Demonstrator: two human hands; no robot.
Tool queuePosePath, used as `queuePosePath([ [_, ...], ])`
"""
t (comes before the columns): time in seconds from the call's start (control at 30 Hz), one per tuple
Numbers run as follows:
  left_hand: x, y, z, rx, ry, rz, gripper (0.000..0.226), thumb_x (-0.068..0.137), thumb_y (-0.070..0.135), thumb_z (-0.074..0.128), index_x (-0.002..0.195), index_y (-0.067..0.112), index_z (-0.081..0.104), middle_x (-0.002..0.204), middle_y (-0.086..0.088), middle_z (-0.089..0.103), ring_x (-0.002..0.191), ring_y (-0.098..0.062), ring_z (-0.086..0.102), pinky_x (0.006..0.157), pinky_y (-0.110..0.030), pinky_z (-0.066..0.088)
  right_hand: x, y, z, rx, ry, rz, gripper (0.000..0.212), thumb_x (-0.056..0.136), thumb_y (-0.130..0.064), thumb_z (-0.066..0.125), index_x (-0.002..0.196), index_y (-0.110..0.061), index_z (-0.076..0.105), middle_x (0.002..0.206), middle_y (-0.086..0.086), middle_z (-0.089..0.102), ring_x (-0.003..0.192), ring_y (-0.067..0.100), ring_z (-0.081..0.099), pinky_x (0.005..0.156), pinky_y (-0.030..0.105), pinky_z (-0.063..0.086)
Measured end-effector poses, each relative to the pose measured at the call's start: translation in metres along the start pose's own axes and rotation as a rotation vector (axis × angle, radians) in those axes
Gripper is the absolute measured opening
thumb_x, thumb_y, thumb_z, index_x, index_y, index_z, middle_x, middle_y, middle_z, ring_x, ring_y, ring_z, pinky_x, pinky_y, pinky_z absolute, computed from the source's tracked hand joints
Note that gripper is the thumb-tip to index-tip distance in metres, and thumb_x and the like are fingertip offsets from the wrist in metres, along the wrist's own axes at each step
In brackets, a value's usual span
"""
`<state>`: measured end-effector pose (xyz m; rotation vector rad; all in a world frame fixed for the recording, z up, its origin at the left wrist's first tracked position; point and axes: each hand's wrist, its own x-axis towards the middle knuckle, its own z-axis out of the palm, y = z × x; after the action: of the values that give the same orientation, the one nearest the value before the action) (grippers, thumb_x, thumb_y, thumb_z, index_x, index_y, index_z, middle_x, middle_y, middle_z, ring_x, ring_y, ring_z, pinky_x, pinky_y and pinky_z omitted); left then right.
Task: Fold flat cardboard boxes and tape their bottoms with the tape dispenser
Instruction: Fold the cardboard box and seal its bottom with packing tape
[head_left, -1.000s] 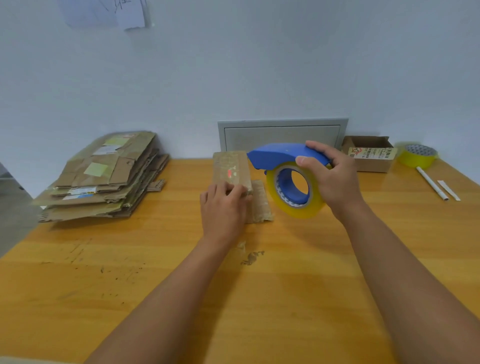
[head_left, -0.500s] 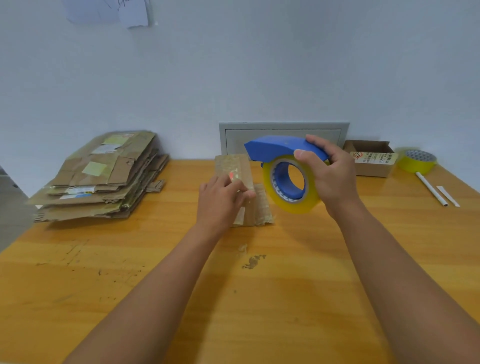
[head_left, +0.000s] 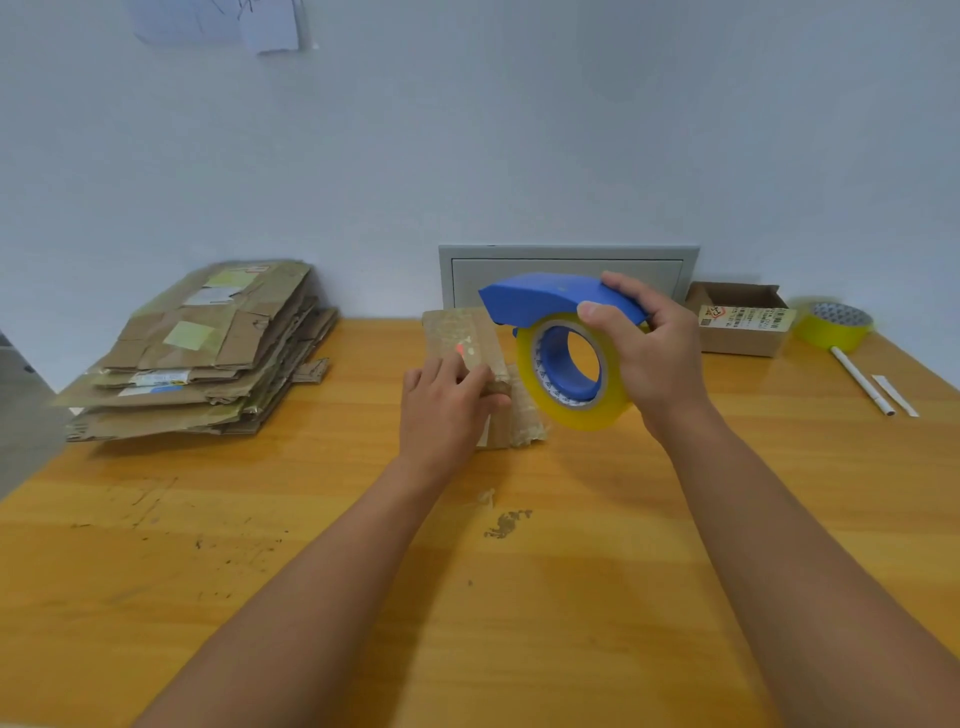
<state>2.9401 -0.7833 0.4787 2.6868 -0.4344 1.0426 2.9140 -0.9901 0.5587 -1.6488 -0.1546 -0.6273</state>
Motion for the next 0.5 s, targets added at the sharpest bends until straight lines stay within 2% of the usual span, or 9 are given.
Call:
queuePosePath([
  [0.07,0.001,0.003,0.0,-0.002,-0.037,-0.03,0.036,0.084,0.051,0.07,0.094,0.016,0.068,0.099,-0.008,0.065,0.09,-0.029,0.056,0.076,-0.04,0.039,0.0,-0.001,0.001,0.001,0.004,0.003,0.046,0.073,-0.047,0.071,0.117,-0.032,0.067,0.105,-0.02,0.064,0.092,-0.005,0.062,0.077,0.016,0.053],
  [0.17,-0.001,-0.005,-0.003,-0.085,-0.01,-0.017,0.039,0.085,0.053,0.067,0.101,0.017,0.071,0.095,-0.002,0.064,0.091,-0.024,0.056,0.077,-0.04,0.04,0.002,-0.002,0.001,0.011,0.021,0.013,0.049,0.072,-0.049,0.071,0.118,-0.031,0.068,0.104,-0.021,0.065,0.091,-0.004,0.063,0.076,0.016,0.054],
  [0.27,0.001,-0.01,-0.008,-0.141,0.029,0.017,0.025,0.089,0.037,0.069,0.092,0.013,0.071,0.087,-0.002,0.063,0.084,-0.027,0.058,0.072,-0.04,0.042,0.006,-0.005,0.008,0.032,0.056,0.027,0.053,0.07,-0.051,0.071,0.118,-0.03,0.068,0.106,-0.018,0.065,0.092,-0.001,0.064,0.075,0.016,0.053],
  [0.37,0.002,-0.006,-0.008,-0.167,0.033,0.012,0.022,0.089,0.034,0.07,0.089,0.012,0.072,0.083,-0.002,0.061,0.084,-0.028,0.055,0.073,-0.04,0.04,0.008,-0.008,0.027,0.06,0.086,0.026,0.053,0.069,-0.053,0.07,0.117,-0.031,0.067,0.106,-0.019,0.065,0.092,-0.005,0.063,0.072,0.012,0.051],
  [0.5,-0.008,-0.014,-0.007,-0.222,0.039,0.017,0.02,0.089,0.026,0.072,0.107,0.017,0.073,0.092,0.003,0.066,0.093,-0.026,0.054,0.081,-0.036,0.035,0.013,-0.008,0.057,0.032,0.088,-0.004,0.047,0.081,-0.043,0.073,0.125,-0.027,0.064,0.112,-0.015,0.063,0.097,-0.003,0.061,0.073,0.009,0.049],
])
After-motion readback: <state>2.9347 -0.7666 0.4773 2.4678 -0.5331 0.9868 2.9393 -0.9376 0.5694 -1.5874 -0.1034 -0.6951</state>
